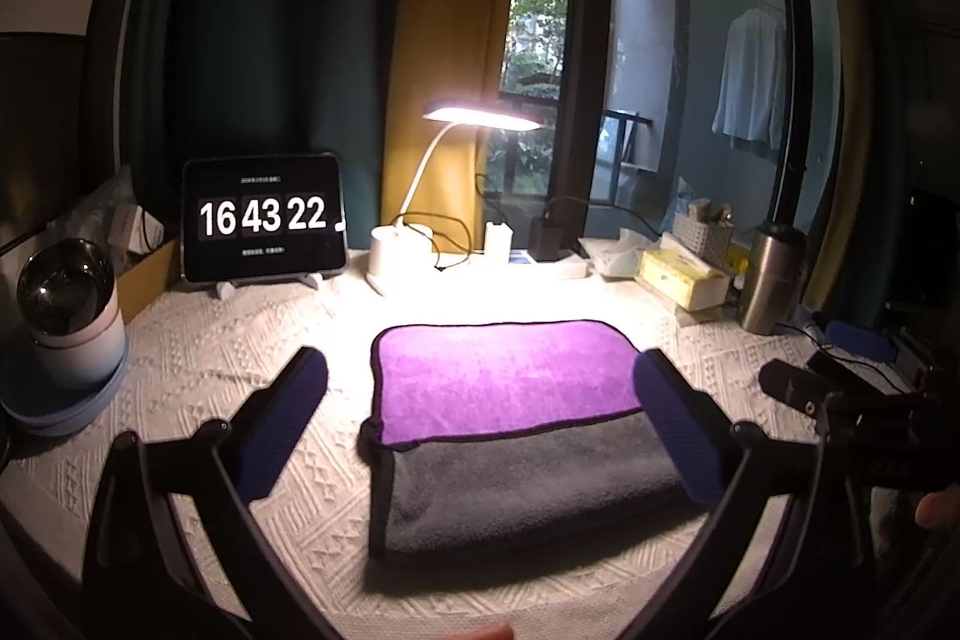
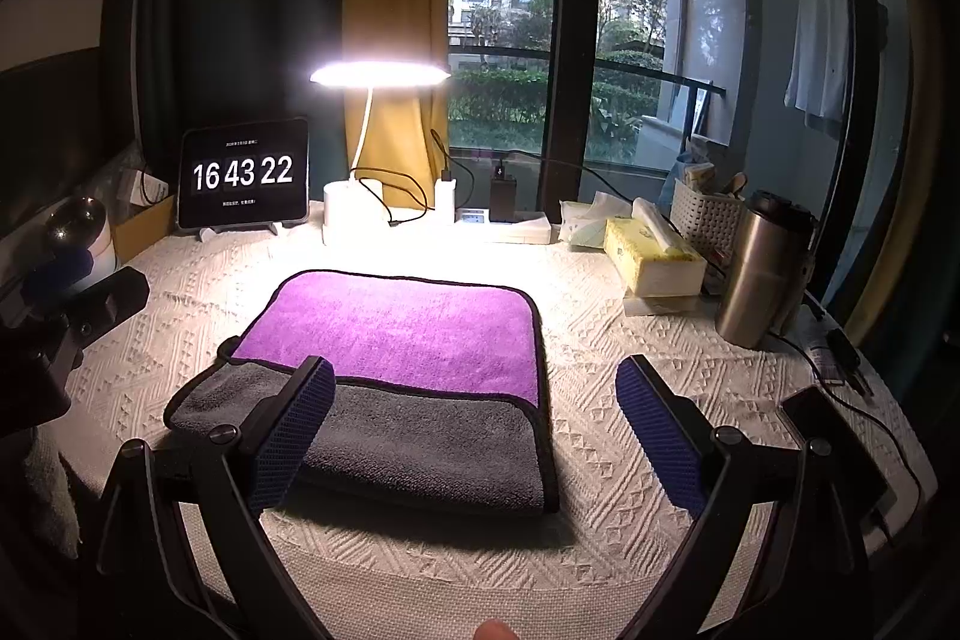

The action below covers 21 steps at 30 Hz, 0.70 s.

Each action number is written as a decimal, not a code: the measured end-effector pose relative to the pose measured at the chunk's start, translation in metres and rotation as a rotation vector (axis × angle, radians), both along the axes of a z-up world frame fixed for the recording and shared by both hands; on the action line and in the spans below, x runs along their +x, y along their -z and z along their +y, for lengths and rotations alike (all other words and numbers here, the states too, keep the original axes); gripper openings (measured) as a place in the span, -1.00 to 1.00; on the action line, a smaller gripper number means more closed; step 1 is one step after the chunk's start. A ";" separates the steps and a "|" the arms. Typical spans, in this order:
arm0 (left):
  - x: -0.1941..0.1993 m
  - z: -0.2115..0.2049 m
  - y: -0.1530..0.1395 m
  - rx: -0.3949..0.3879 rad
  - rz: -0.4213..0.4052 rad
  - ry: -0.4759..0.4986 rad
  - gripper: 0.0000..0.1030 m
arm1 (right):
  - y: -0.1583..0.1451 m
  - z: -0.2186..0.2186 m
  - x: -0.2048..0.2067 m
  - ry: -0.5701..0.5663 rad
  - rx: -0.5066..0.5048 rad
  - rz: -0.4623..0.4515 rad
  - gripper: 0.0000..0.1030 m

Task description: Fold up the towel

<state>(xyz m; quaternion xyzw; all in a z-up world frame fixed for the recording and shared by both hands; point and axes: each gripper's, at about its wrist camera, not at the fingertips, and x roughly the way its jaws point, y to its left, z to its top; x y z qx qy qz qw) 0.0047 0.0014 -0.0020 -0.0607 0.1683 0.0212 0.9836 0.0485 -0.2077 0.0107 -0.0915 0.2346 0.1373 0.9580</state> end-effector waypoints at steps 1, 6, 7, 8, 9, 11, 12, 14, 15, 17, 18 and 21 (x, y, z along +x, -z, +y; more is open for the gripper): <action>0.000 0.000 0.000 -0.001 0.001 0.000 0.99 | 0.000 0.000 0.000 0.001 0.000 0.000 0.88; 0.000 0.000 0.001 -0.001 0.005 0.000 0.99 | 0.002 0.000 0.000 0.003 0.000 0.001 0.88; 0.000 0.000 0.002 -0.001 0.007 0.002 0.99 | 0.003 0.001 0.001 0.004 0.000 0.002 0.88; 0.000 0.000 0.002 -0.002 0.008 0.002 0.99 | 0.003 0.001 0.000 0.004 0.000 0.003 0.88; 0.000 0.001 0.002 -0.004 0.009 0.003 0.99 | 0.003 0.000 0.001 0.003 0.001 0.003 0.88; 0.000 0.001 0.002 -0.005 0.011 0.002 0.99 | 0.002 0.000 0.001 0.002 0.001 0.003 0.88; 0.001 0.001 0.001 -0.005 0.013 0.002 0.99 | 0.002 0.000 0.001 0.001 0.001 0.004 0.88; 0.001 0.001 0.001 -0.006 0.015 0.002 0.99 | 0.003 0.000 0.001 0.001 0.001 0.005 0.88; 0.002 0.001 0.001 -0.006 0.017 0.001 0.99 | 0.003 0.000 0.002 0.000 0.001 0.007 0.88; 0.002 0.001 0.001 -0.007 0.019 0.001 0.99 | 0.006 -0.001 0.004 -0.002 0.004 0.014 0.88; 0.002 0.002 0.001 -0.007 0.020 0.000 0.99 | 0.007 -0.001 0.004 -0.002 0.006 0.018 0.88; 0.003 0.002 0.000 -0.007 0.022 0.000 0.99 | 0.006 -0.002 0.006 -0.001 0.008 0.021 0.88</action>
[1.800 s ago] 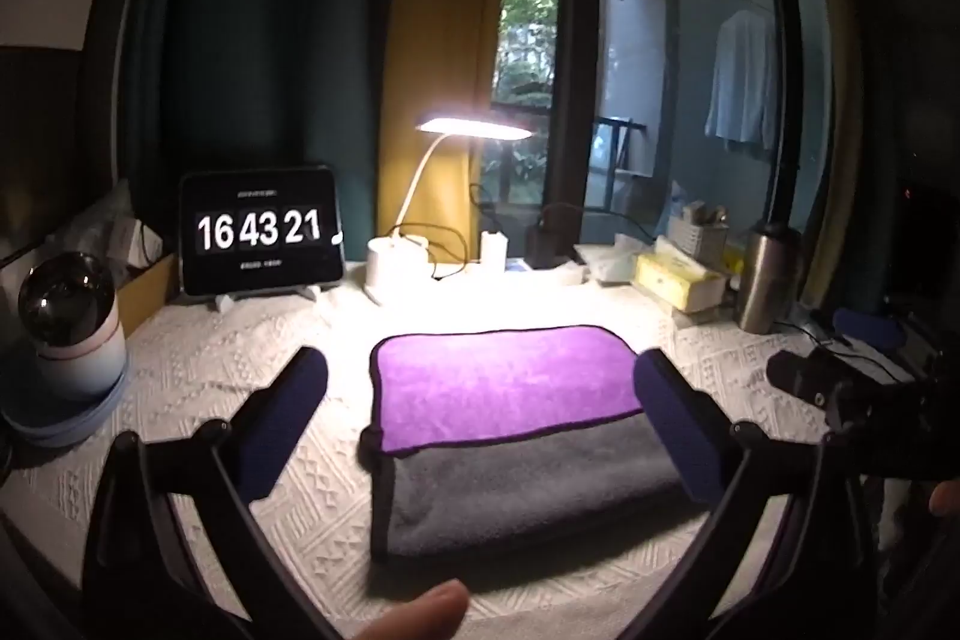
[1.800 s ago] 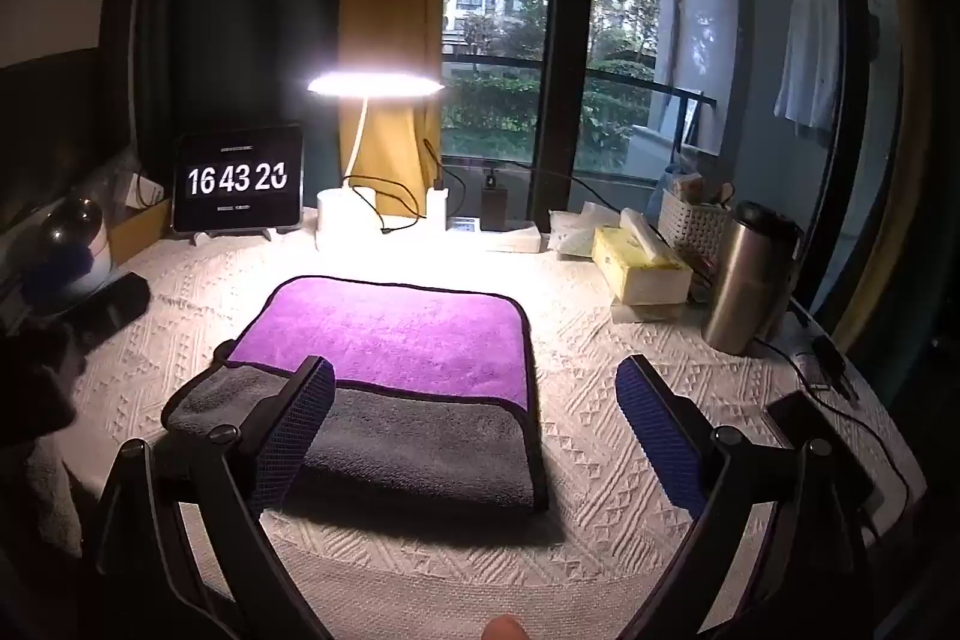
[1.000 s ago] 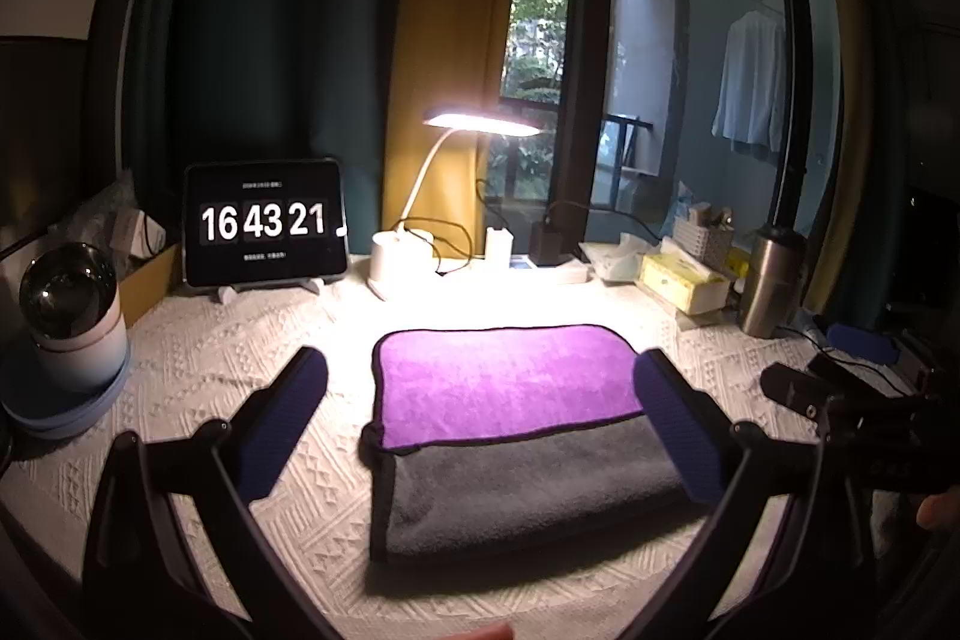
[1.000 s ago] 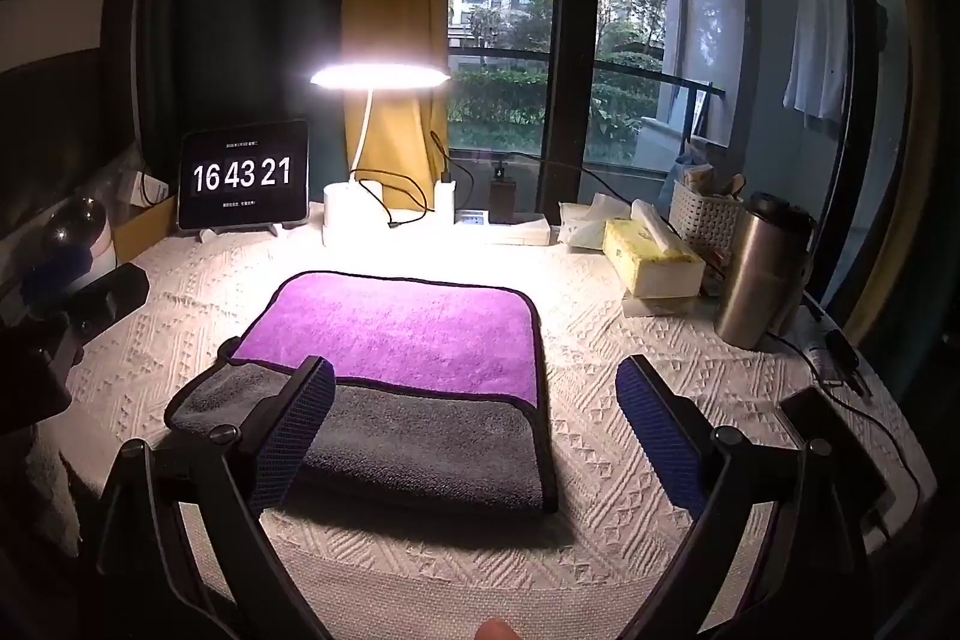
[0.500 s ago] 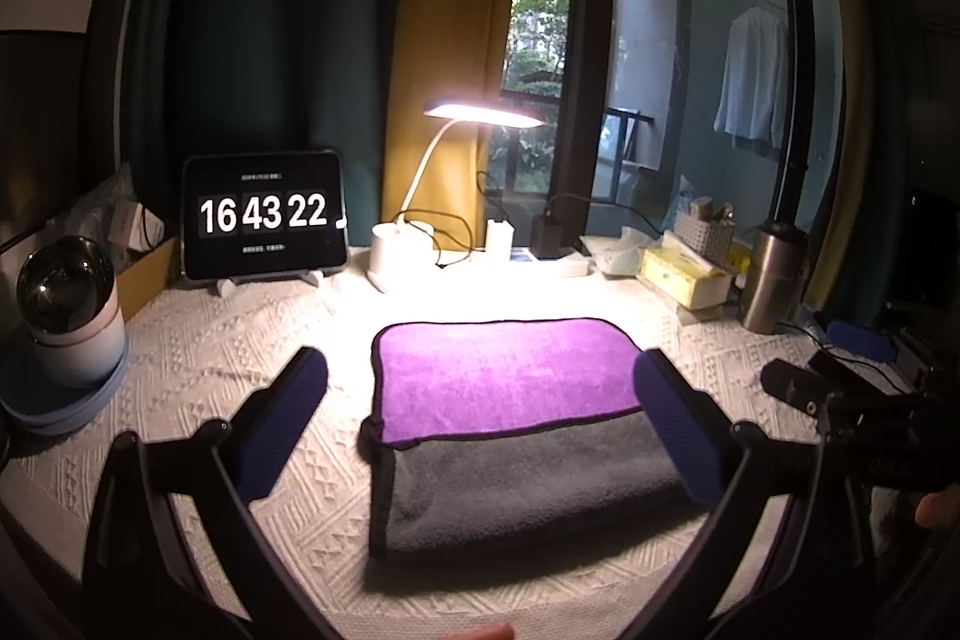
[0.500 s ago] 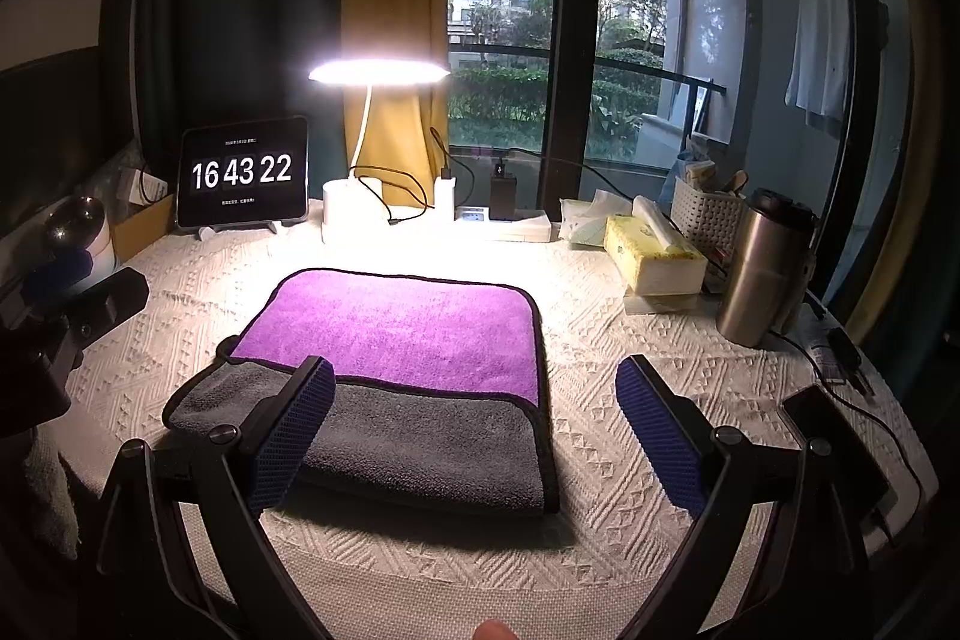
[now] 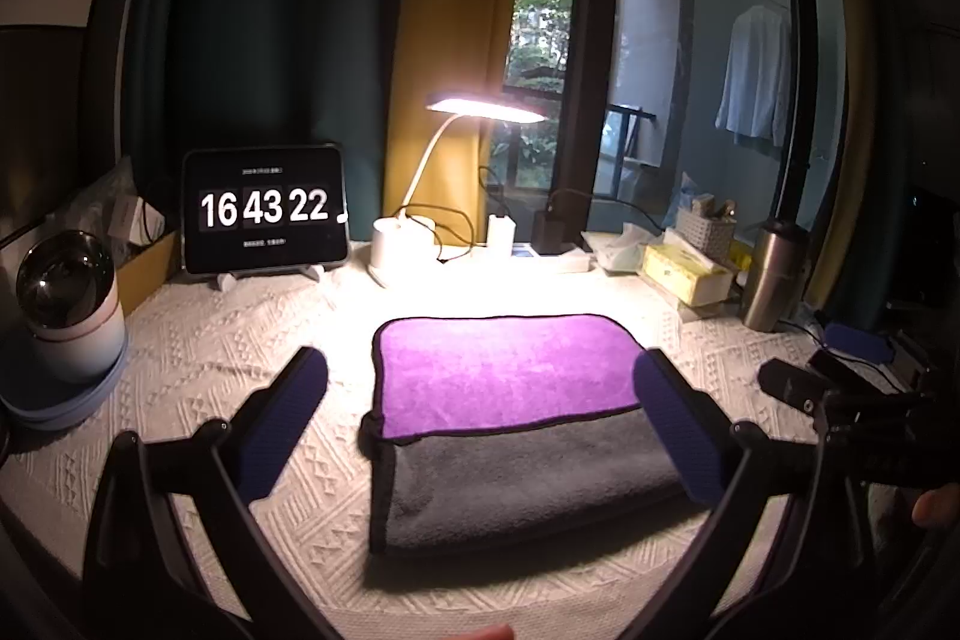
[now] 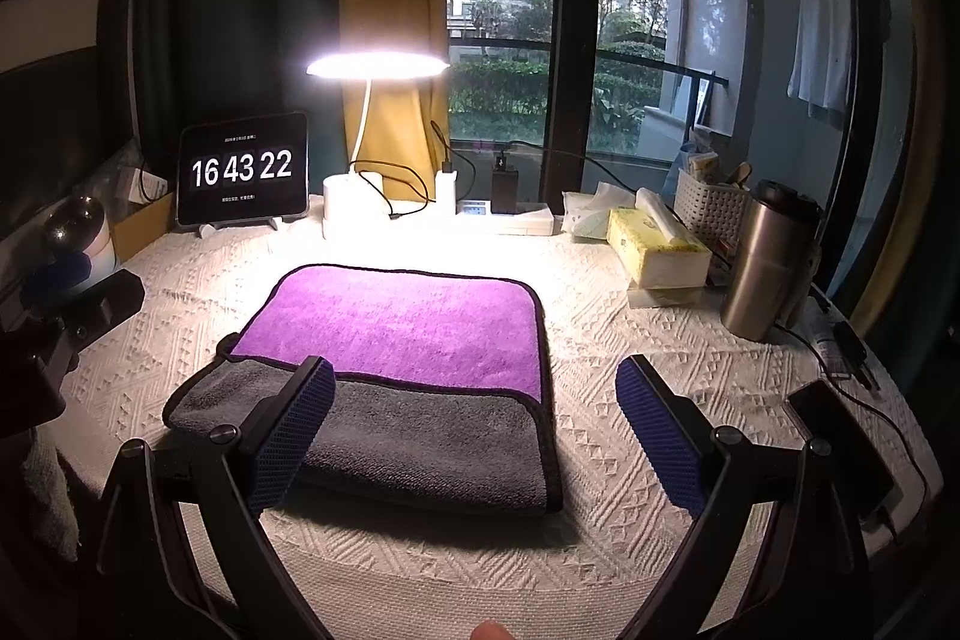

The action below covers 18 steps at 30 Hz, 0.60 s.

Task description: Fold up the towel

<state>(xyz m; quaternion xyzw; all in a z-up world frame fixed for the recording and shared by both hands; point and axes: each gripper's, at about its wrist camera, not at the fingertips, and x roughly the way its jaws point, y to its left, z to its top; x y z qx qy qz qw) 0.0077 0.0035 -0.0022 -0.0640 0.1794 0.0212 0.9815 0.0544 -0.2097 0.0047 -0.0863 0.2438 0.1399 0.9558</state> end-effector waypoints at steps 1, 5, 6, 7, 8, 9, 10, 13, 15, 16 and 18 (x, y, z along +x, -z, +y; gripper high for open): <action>0.001 0.000 0.000 0.000 0.003 0.000 0.99 | -0.001 0.000 0.000 0.000 0.000 0.001 0.88; 0.002 0.002 0.000 -0.002 0.009 -0.001 0.99 | -0.001 0.000 0.000 0.000 0.000 0.001 0.88; 0.002 0.002 0.000 -0.002 0.009 -0.001 0.99 | -0.001 0.000 0.000 -0.001 0.001 0.002 0.88; 0.002 0.002 0.000 -0.002 0.008 -0.001 0.99 | -0.001 0.000 0.000 -0.002 0.001 0.002 0.88; 0.003 0.002 0.000 -0.001 0.007 -0.001 0.99 | -0.002 0.000 0.000 -0.002 0.001 0.001 0.88; 0.003 0.003 0.000 -0.001 0.008 -0.001 0.99 | -0.001 0.000 0.000 -0.001 0.001 0.001 0.88; 0.003 0.003 0.000 -0.002 0.009 0.000 0.99 | -0.002 0.000 0.001 -0.001 0.002 0.003 0.88; 0.004 0.003 0.000 -0.002 0.013 0.001 0.99 | -0.002 0.001 0.001 -0.002 0.001 0.006 0.88; 0.004 0.003 0.000 -0.001 0.014 -0.003 0.99 | -0.002 0.003 0.002 -0.004 0.001 0.010 0.88; 0.004 0.004 0.000 -0.003 0.014 -0.005 0.99 | -0.003 0.003 0.003 -0.004 0.001 0.012 0.88; 0.004 0.004 0.000 -0.005 0.015 -0.006 0.99 | -0.003 0.003 0.003 -0.004 0.002 0.012 0.88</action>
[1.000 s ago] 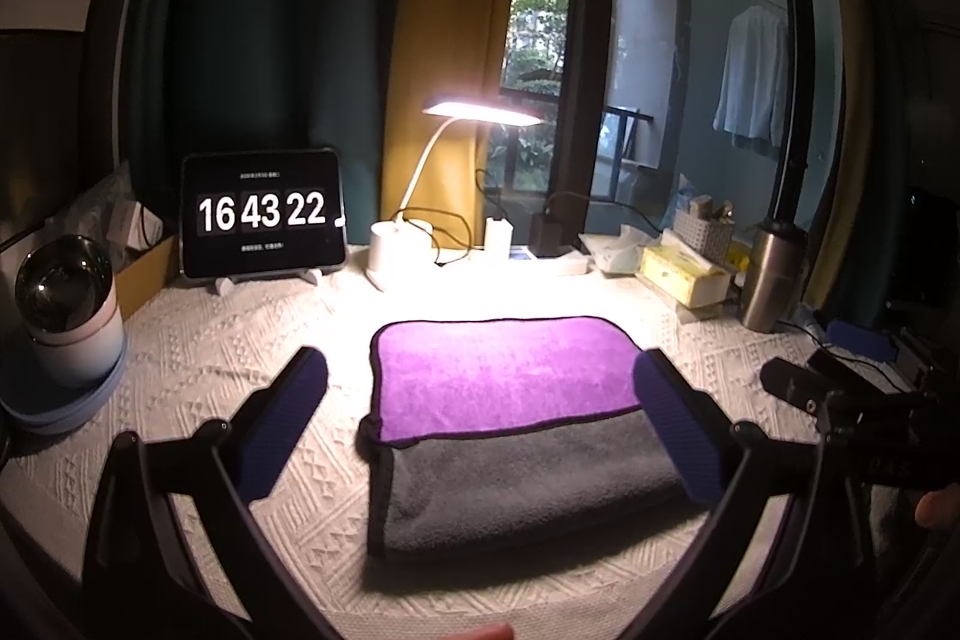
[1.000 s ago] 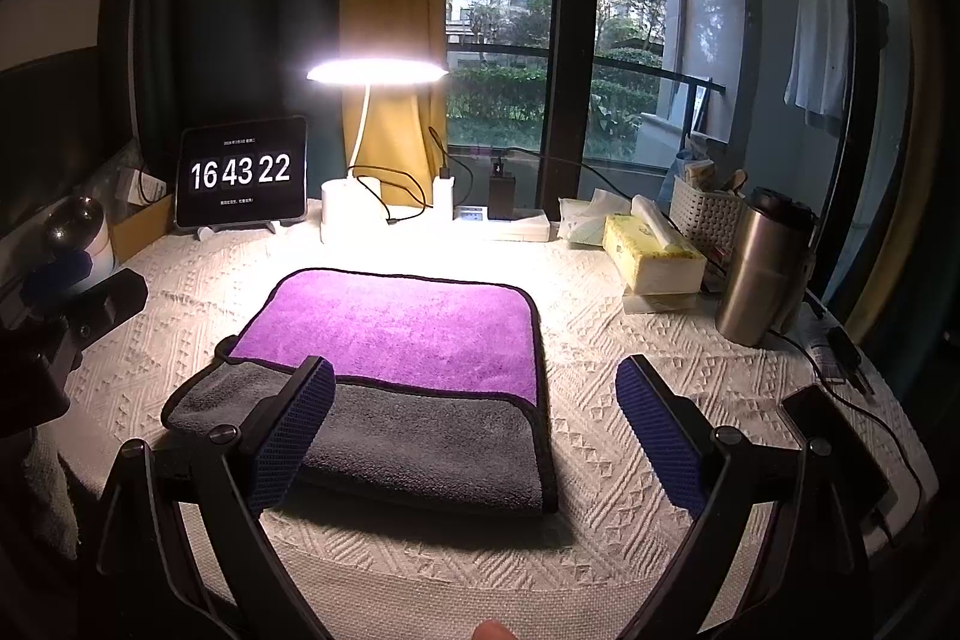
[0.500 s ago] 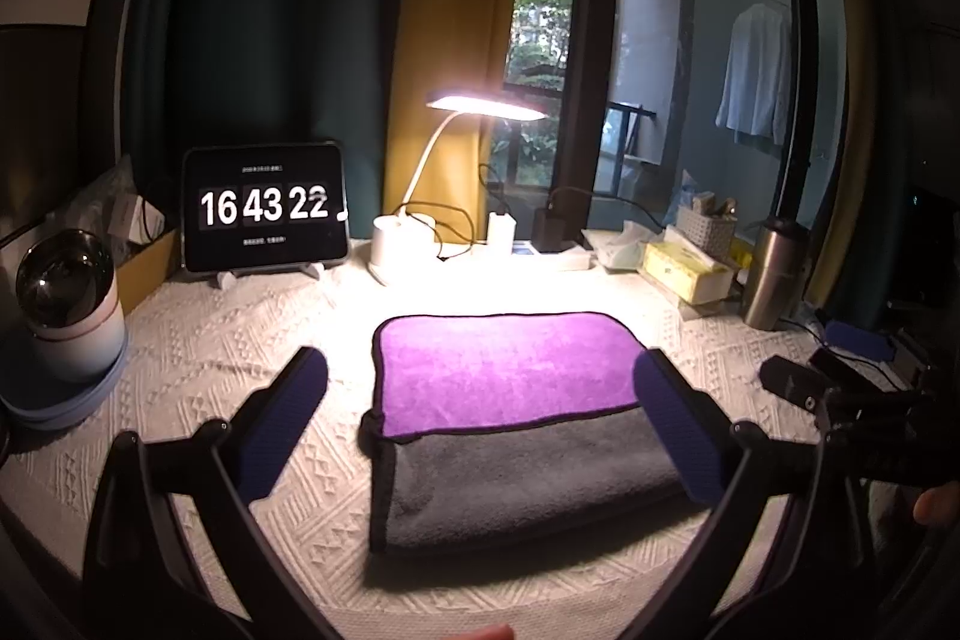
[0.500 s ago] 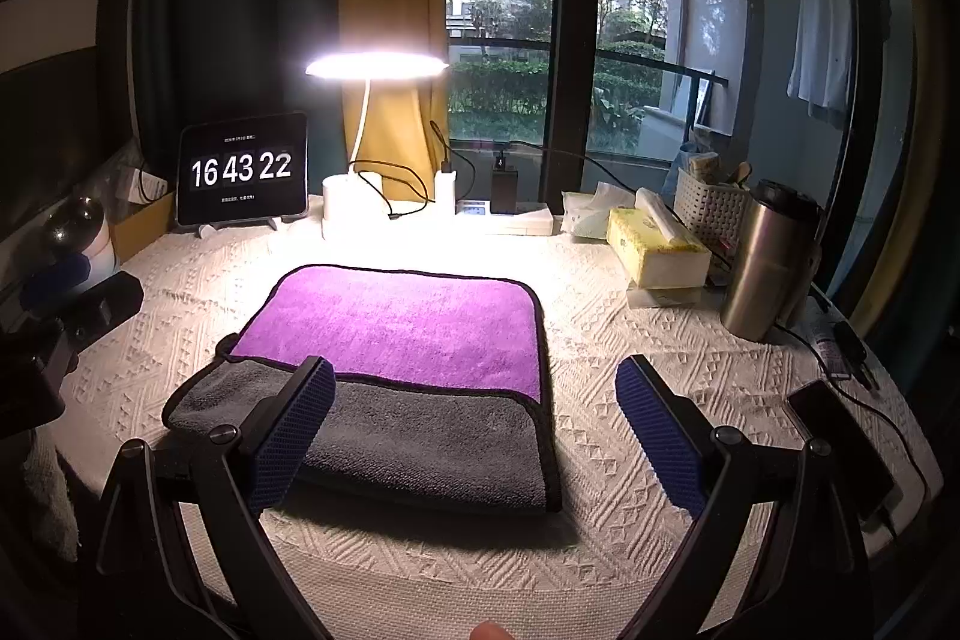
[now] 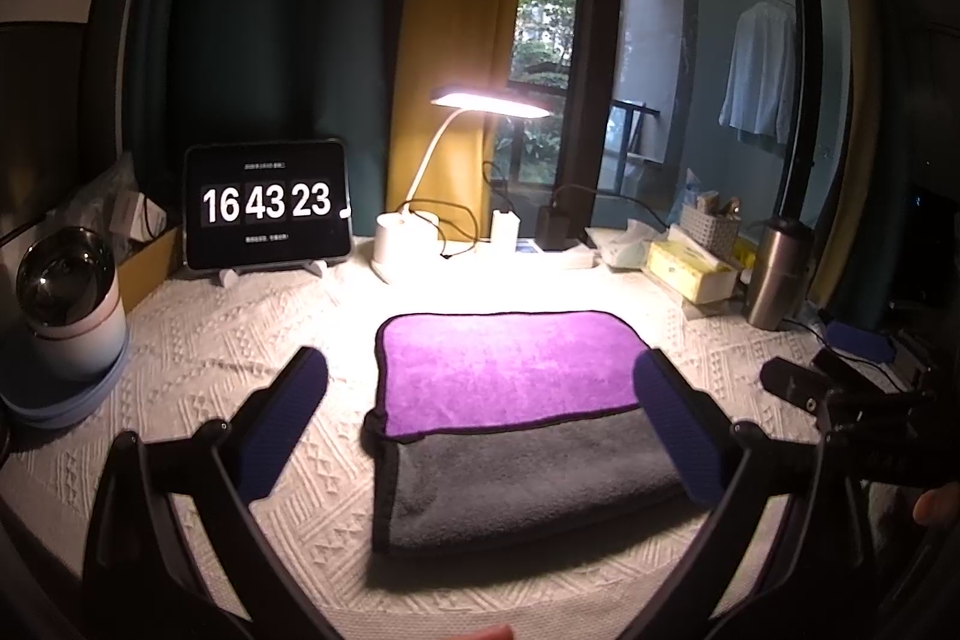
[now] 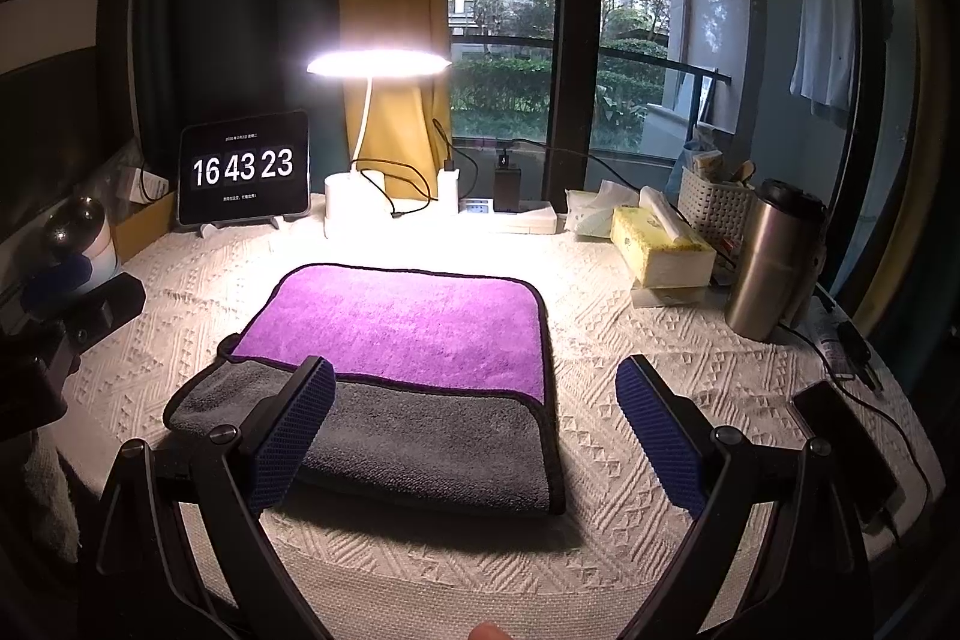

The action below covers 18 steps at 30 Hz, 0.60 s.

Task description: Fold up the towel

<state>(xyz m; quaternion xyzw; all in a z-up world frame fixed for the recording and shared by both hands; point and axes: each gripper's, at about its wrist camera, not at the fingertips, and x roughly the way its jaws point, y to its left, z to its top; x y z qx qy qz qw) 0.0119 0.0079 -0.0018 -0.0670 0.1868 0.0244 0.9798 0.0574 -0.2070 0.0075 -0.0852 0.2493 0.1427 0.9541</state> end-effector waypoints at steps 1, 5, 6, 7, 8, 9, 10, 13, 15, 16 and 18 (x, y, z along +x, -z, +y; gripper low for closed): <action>0.000 0.000 0.000 -0.003 0.000 0.002 0.99 | 0.000 0.000 0.000 0.000 0.000 0.000 0.88; 0.001 -0.001 0.001 -0.002 0.001 0.012 0.99 | 0.000 0.000 0.001 0.000 0.001 0.001 0.88; 0.001 -0.001 0.000 -0.001 0.000 0.012 0.99 | 0.000 0.000 0.001 -0.001 0.000 0.002 0.88; 0.001 -0.002 0.001 0.000 0.000 0.011 0.99 | 0.000 0.000 0.002 -0.002 0.000 0.003 0.88; 0.001 -0.001 0.001 0.000 0.000 0.011 0.99 | 0.000 0.000 0.002 -0.002 0.000 0.004 0.88; 0.001 -0.002 0.001 -0.001 0.001 0.011 0.99 | 0.001 0.001 0.002 -0.002 0.001 0.004 0.88; 0.001 -0.002 0.001 -0.001 0.000 0.012 0.99 | 0.001 0.001 0.002 -0.002 0.000 0.004 0.88; 0.002 -0.002 0.001 0.000 0.001 0.013 0.99 | 0.001 0.001 0.003 -0.002 0.000 0.004 0.88; 0.003 -0.002 0.002 0.000 0.004 0.013 0.99 | 0.001 0.001 0.003 -0.002 -0.001 0.006 0.88; 0.003 -0.002 0.002 -0.001 0.006 0.013 0.99 | 0.002 0.001 0.004 -0.002 0.000 0.007 0.88; 0.006 -0.003 0.004 -0.002 0.011 0.013 0.99 | 0.003 0.000 0.006 -0.002 0.000 0.011 0.88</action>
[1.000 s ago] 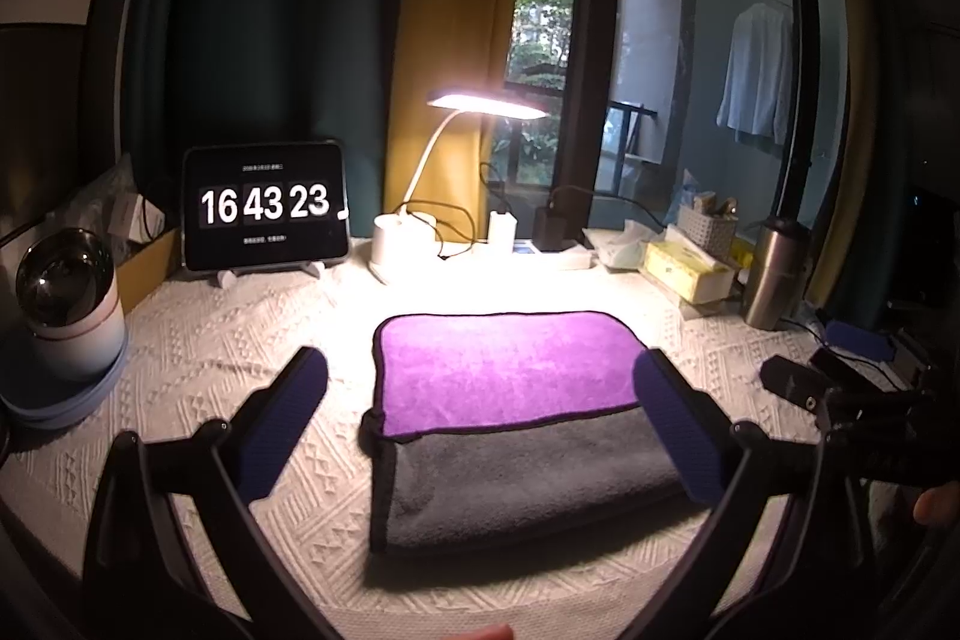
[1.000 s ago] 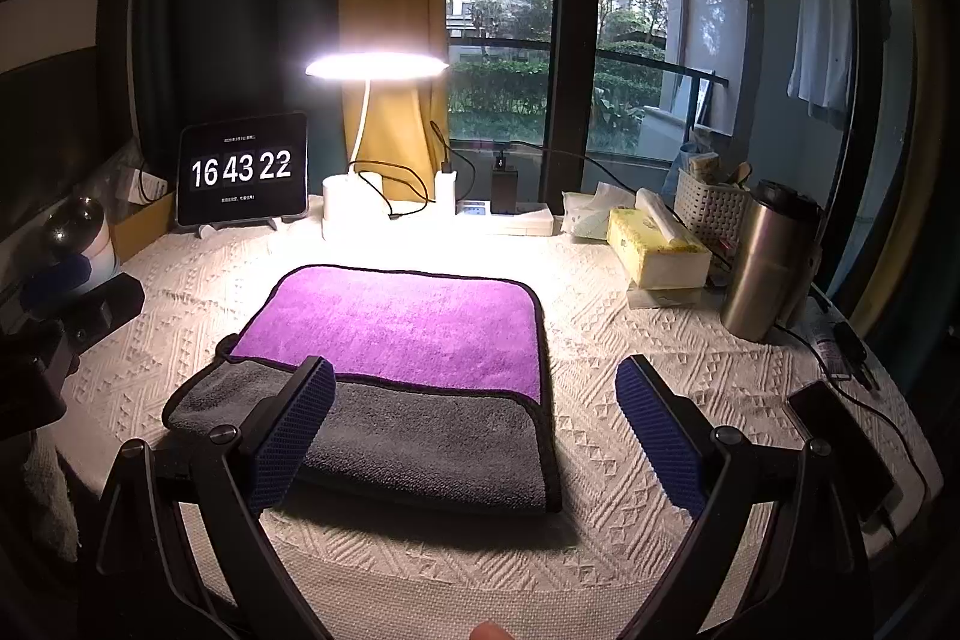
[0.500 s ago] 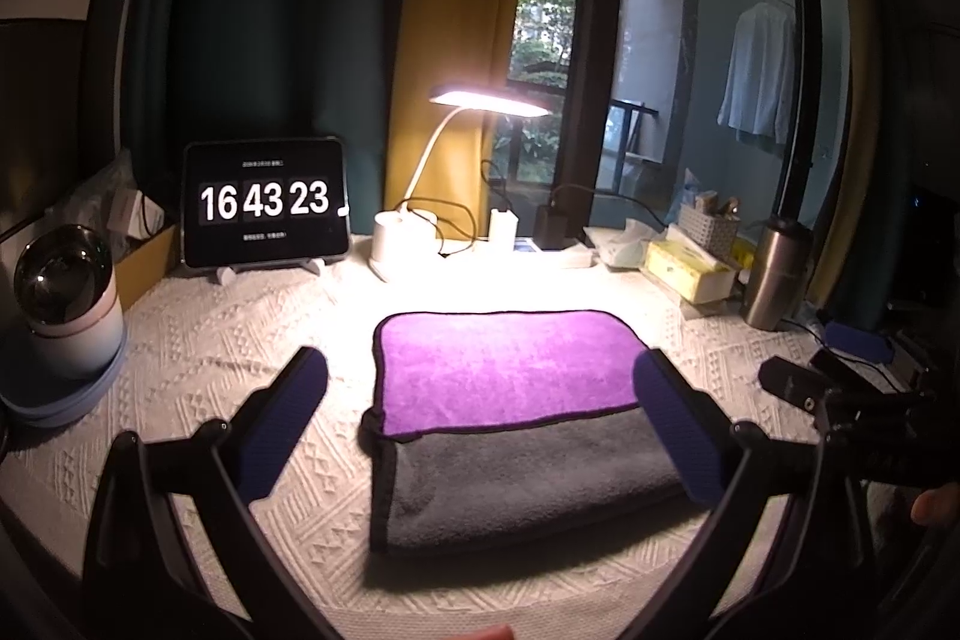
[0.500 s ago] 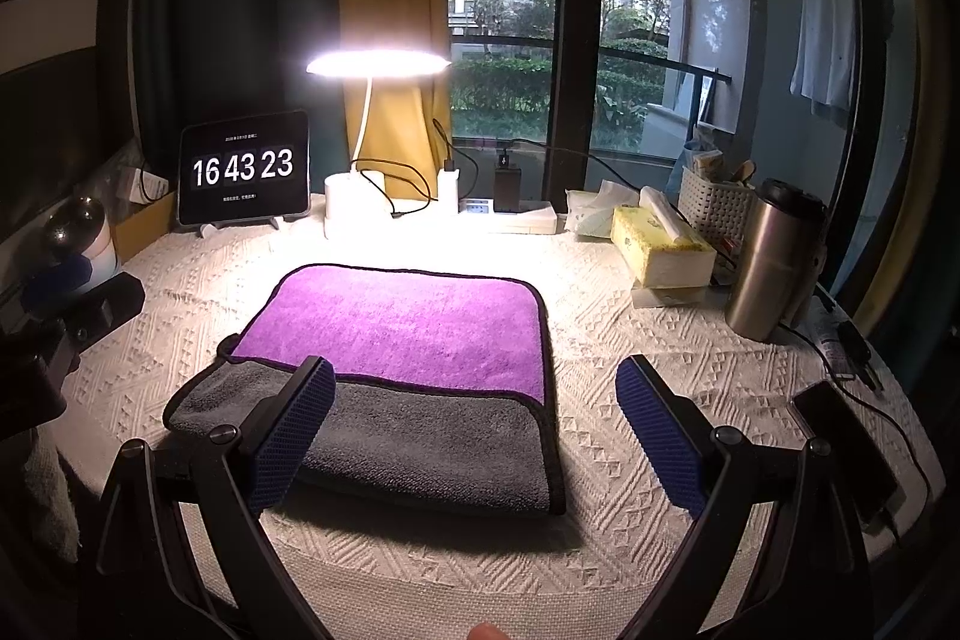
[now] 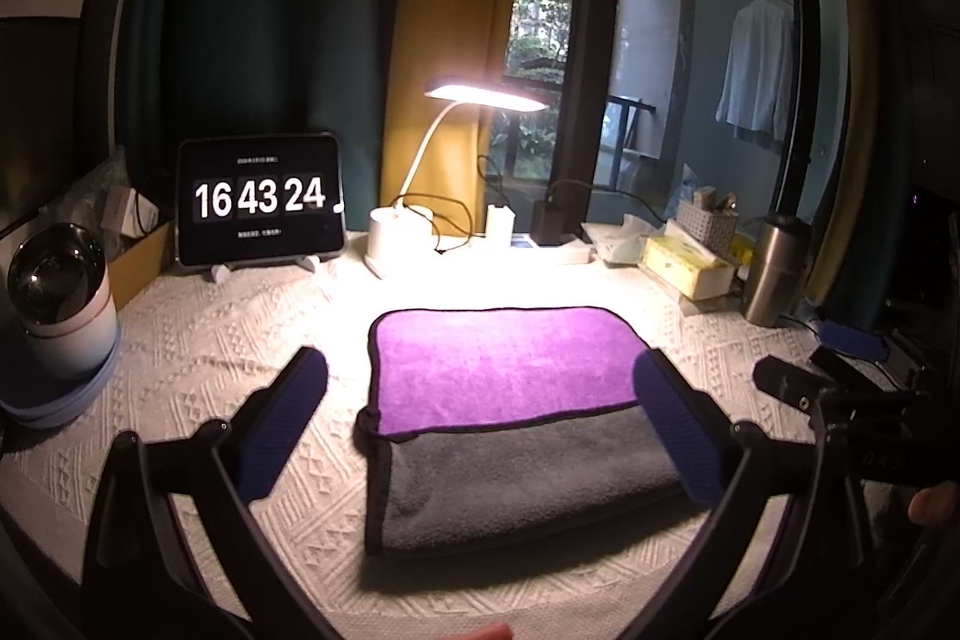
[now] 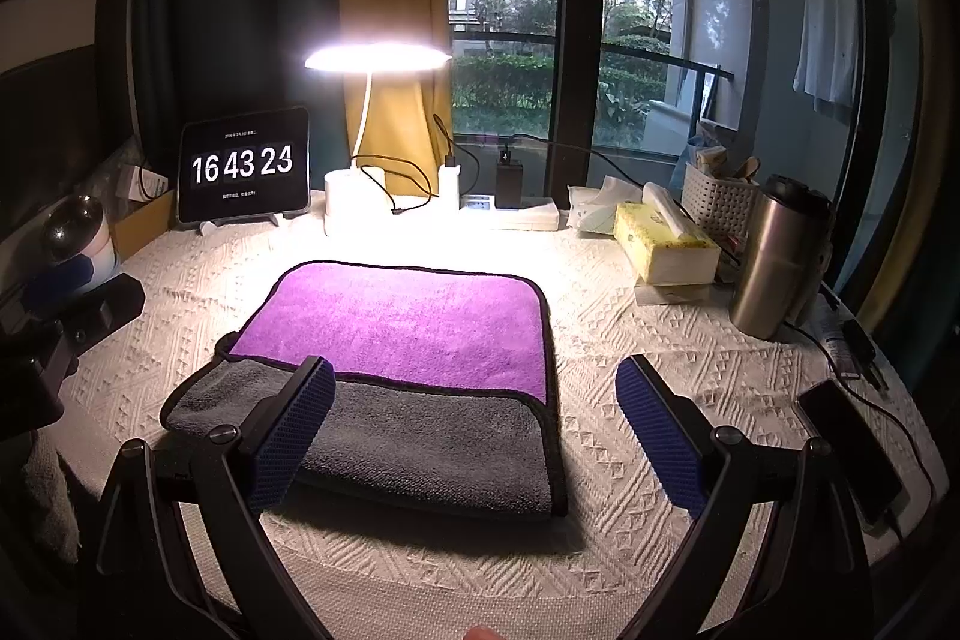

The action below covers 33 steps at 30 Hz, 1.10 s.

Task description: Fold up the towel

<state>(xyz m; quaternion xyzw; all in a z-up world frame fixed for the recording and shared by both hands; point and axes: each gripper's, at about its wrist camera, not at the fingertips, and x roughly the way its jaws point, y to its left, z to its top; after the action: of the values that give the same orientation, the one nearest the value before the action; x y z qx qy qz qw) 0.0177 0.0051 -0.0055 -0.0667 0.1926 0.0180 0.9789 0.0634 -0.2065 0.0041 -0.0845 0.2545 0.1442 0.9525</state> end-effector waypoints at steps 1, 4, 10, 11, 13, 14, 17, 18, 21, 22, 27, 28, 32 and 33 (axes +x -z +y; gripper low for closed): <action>0.001 0.000 0.001 0.001 0.003 0.001 0.99 | 0.001 0.000 0.001 0.000 0.001 0.002 0.88; 0.006 0.000 0.004 -0.005 0.022 0.007 0.99 | 0.003 -0.001 0.005 0.001 0.001 0.009 0.88; 0.019 0.002 0.015 -0.022 0.078 0.013 0.98 | 0.008 -0.003 0.014 0.000 -0.001 0.028 0.88; 0.021 0.002 0.017 -0.021 0.085 0.013 0.98 | 0.010 -0.004 0.016 0.000 -0.001 0.033 0.88; 0.026 0.002 0.021 -0.020 0.103 0.013 0.98 | 0.012 -0.004 0.020 0.000 0.000 0.043 0.88; 0.028 0.002 0.023 -0.022 0.114 0.015 0.98 | 0.014 -0.005 0.023 -0.001 0.000 0.048 0.88; 0.036 0.003 0.029 -0.029 0.141 0.019 0.98 | 0.019 -0.005 0.031 -0.004 -0.002 0.064 0.85; 0.038 0.003 0.030 -0.029 0.146 0.017 0.98 | 0.020 -0.005 0.033 -0.005 -0.004 0.068 0.83; 0.046 0.005 0.035 -0.033 0.170 0.011 0.98 | 0.025 -0.006 0.041 -0.006 -0.006 0.084 0.78; 0.048 0.005 0.037 -0.036 0.177 0.008 0.98 | 0.027 -0.006 0.044 -0.006 -0.006 0.090 0.77; 0.059 0.007 0.046 -0.041 0.221 0.001 0.96 | 0.037 -0.010 0.057 -0.008 -0.002 0.127 0.67; 0.061 0.008 0.048 -0.040 0.231 -0.002 0.93 | 0.039 -0.010 0.060 -0.006 -0.002 0.138 0.63; 0.073 0.012 0.061 -0.053 0.289 -0.013 0.79 | 0.050 -0.015 0.072 0.002 0.004 0.179 0.52; 0.075 0.014 0.066 -0.062 0.306 -0.017 0.78 | 0.053 -0.016 0.074 0.008 0.008 0.188 0.49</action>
<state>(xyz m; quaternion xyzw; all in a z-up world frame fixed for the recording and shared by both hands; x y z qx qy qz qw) 0.0931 0.0189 -0.0714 -0.0948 0.3395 0.0304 0.9353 0.1373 -0.2227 -0.0490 -0.0657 0.3424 0.1488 0.9254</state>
